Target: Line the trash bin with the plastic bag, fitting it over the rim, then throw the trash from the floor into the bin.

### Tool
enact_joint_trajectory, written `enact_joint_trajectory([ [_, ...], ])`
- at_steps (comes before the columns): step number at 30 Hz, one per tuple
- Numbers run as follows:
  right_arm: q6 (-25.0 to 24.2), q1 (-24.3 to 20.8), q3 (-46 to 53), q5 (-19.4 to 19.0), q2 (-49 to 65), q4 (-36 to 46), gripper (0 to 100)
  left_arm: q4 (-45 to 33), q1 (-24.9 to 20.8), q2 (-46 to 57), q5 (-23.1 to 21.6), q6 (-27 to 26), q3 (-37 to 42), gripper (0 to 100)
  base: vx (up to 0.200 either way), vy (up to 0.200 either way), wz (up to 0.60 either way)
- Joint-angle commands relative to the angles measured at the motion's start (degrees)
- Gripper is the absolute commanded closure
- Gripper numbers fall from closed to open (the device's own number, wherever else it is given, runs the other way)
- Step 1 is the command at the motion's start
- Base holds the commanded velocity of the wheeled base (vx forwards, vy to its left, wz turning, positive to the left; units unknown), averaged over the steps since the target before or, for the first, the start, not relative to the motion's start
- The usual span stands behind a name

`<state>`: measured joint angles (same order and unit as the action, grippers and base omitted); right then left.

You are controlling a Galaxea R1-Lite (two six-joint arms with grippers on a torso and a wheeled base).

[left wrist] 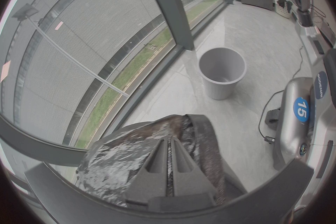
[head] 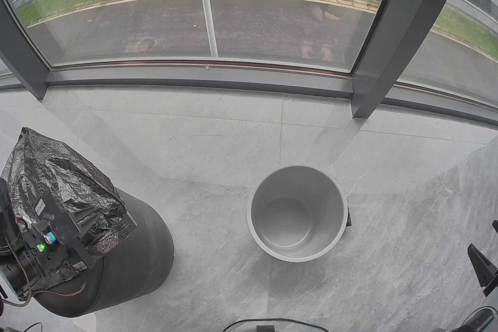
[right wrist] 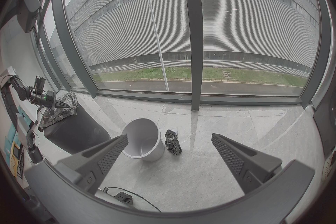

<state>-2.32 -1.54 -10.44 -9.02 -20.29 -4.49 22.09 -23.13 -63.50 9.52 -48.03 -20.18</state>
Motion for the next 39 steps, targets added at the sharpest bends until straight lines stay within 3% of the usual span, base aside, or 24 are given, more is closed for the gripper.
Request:
enact_joint_trajectory([
  [1, -0.32, 0.04, 1.03, -0.03, 1.30, -0.08, 0, 2.87, -4.65, -6.72, 0.67, -0.22, 2.16, 100, 0.000, 0.000, 0.00],
  [19, -1.11, 0.39, 1.73, 0.58, 1.65, 0.44, 0, 16.93, -8.87, -17.18, 0.85, -0.31, 8.40, 100, 0.000, 0.000, 0.00],
  [31, -1.11, 0.31, 3.58, 0.41, 4.29, 0.53, 0, 18.78, -10.71, -17.36, 1.03, -0.48, 14.20, 100, 0.000, 0.000, 0.00],
  [39, -1.11, 0.22, 4.28, 0.06, 4.29, 0.62, 0, 19.92, -11.85, -20.17, 2.96, -0.66, 13.67, 100, 0.000, 0.000, 0.00],
])
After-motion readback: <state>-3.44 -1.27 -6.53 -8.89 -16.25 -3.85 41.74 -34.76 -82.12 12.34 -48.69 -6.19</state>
